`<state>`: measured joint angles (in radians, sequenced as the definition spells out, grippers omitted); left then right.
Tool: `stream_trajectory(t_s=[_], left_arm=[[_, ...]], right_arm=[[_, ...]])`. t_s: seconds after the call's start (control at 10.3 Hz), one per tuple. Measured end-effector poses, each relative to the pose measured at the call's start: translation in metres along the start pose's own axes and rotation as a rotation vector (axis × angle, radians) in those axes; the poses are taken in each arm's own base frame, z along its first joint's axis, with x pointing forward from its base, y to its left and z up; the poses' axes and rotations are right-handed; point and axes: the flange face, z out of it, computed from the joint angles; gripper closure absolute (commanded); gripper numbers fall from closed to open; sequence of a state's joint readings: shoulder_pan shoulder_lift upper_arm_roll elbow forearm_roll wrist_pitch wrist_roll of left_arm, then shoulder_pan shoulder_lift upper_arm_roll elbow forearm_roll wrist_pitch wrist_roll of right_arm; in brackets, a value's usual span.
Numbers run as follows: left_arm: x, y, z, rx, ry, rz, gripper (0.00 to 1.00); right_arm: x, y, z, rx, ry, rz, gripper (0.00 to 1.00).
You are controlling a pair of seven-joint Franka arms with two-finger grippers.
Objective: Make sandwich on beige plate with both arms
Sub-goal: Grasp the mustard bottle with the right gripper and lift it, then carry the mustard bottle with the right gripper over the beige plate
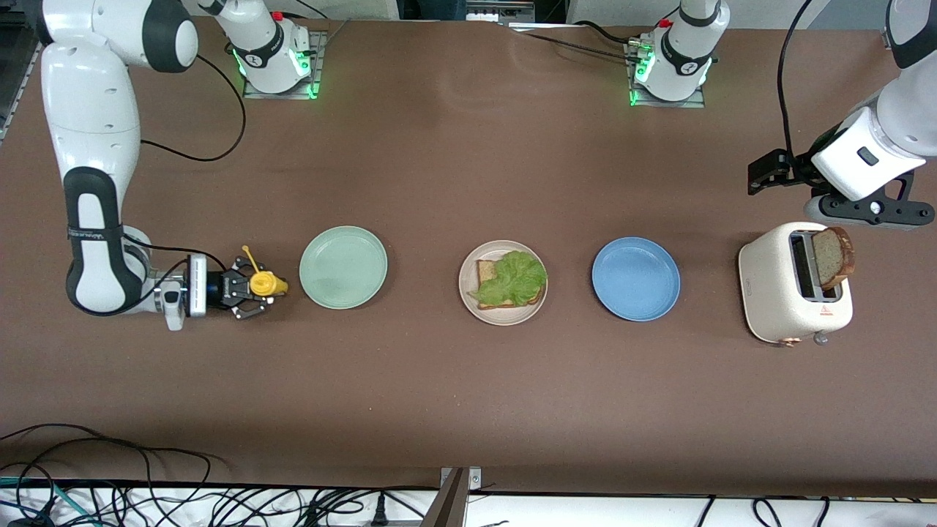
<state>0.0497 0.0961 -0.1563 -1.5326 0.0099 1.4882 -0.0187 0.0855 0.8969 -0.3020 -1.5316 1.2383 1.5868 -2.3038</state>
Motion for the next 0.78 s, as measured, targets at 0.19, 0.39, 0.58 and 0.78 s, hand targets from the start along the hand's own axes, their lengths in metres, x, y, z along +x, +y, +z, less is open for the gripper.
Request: stream_trajectory(t_s=[0.19,0.39,0.58,0.78], left_arm=[[0.000,0.000,0.001,-0.001,-0.005,0.000,0.00],[-0.007,0.005,-0.007,-0.008,-0.008,0.006,0.00],[-0.014,0.006,-0.028,-0.006,0.022,0.004,0.00],[-0.014,-0.003,-0.029,-0.007,0.026,-0.013,0.00]], right_arm=[[0.051,0.020,0.009,-0.032,-0.100,-0.021,1.00],[0.099,0.029,0.020,-0.044,-0.244,-0.018,1.00],[0.159,0.030,0.053,-0.066,-0.382,0.008,1.00],[0.223,0.024,0.101,-0.124,-0.502,0.022,1.00]])
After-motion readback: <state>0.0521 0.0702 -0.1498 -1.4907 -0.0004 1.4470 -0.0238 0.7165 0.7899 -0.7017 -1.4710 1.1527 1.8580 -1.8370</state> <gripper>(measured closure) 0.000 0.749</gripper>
